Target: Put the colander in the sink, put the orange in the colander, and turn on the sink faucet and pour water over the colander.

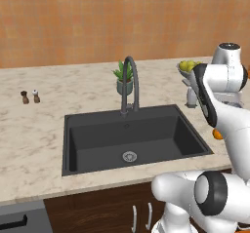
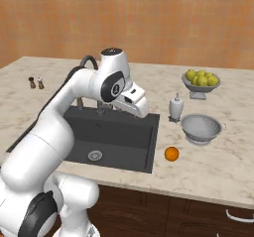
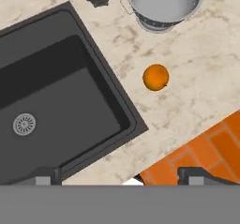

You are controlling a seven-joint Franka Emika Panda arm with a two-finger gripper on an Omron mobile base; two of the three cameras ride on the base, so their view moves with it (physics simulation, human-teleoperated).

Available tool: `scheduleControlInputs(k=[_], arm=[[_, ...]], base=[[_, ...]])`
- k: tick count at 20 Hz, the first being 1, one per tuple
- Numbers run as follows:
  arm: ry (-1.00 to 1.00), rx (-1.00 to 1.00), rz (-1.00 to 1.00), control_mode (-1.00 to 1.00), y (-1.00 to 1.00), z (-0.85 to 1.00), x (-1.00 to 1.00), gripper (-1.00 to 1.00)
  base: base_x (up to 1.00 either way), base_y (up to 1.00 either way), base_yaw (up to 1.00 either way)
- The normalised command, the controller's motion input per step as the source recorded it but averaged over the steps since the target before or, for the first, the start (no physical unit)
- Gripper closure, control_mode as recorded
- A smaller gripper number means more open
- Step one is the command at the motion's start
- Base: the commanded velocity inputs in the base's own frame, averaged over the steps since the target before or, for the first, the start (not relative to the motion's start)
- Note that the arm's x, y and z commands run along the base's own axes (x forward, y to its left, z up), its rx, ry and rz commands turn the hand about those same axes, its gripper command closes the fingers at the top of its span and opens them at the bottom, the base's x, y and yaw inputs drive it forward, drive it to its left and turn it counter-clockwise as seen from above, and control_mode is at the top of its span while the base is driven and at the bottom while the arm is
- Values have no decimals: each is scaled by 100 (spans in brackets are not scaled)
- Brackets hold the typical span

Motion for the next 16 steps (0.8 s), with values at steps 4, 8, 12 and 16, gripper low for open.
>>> scheduleControlInputs(k=[4, 8, 12, 16], arm=[[0, 0, -41, -100, -87, -21, 0, -100], [1, 0, -42, -100, -68, -16, 9, -100], [10, 0, -40, -100, -77, -24, 9, -100], [6, 4, -13, -100, -79, -27, 1, -100]], base=[[0, 0, 0], [0, 0, 0], [0, 0, 0], [0, 0, 0]])
